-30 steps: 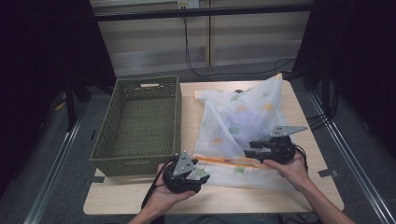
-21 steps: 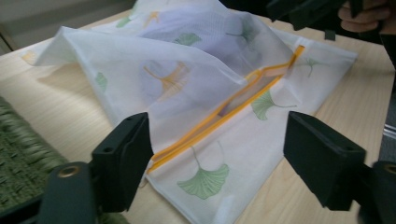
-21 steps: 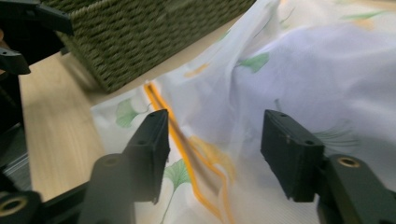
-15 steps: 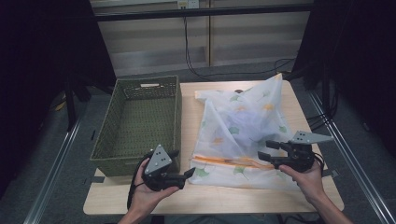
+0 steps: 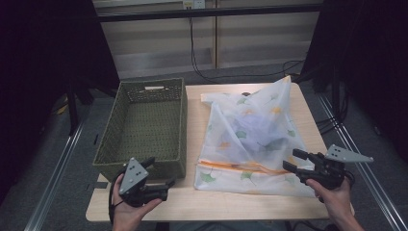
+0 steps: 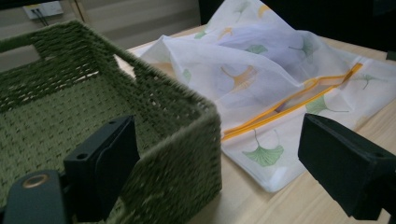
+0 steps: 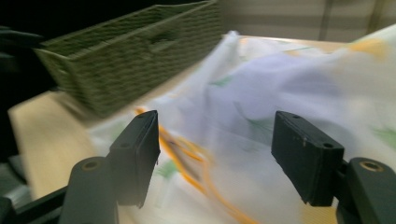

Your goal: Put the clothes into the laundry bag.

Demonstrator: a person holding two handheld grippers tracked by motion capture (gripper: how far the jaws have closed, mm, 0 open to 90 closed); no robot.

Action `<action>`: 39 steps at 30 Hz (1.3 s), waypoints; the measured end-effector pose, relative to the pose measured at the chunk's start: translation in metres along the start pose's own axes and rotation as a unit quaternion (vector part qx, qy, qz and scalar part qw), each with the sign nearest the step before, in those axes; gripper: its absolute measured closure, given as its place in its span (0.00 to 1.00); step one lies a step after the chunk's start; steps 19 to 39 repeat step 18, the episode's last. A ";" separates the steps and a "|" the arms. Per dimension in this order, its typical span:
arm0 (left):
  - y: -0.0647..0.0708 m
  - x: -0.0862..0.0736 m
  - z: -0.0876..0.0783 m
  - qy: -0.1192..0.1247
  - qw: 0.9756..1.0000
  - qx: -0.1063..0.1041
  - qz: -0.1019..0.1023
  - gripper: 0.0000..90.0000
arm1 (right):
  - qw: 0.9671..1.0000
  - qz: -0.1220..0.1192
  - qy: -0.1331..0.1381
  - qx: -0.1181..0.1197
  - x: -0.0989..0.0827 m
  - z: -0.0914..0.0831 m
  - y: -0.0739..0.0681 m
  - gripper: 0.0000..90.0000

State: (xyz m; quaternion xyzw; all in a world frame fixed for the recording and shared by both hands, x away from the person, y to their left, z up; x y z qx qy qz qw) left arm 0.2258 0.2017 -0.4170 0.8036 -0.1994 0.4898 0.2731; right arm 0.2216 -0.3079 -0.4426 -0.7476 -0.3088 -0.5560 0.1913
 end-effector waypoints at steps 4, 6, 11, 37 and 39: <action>-0.013 -0.004 -0.005 0.012 0.999 0.015 -0.025 0.13 | 1.000 0.006 -0.011 0.001 -0.010 -0.003 0.005 0.36; -0.016 -0.003 -0.007 0.014 0.999 0.014 -0.029 0.13 | 1.000 -0.002 -0.011 -0.005 -0.010 -0.004 0.005 0.37; -0.024 -0.003 -0.019 0.040 0.998 0.022 -0.047 0.13 | 1.000 0.005 -0.005 -0.026 -0.011 -0.011 0.011 0.41; -0.021 -0.008 -0.016 0.032 0.998 0.029 -0.034 0.12 | 1.000 -0.002 -0.014 -0.009 -0.011 -0.004 0.012 0.41; -0.021 -0.008 -0.016 0.032 0.998 0.029 -0.034 0.12 | 1.000 -0.002 -0.014 -0.009 -0.011 -0.004 0.012 0.41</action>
Point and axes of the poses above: each handheld gripper's, and its own axes: z roughly forward along the jaws, x roughly out of its top, y roughly to its right, the point moved 1 cm from there along z, roughly forward along the jaws, and after that the axes turned 15 degrees about -z, right-handed, at the moved point
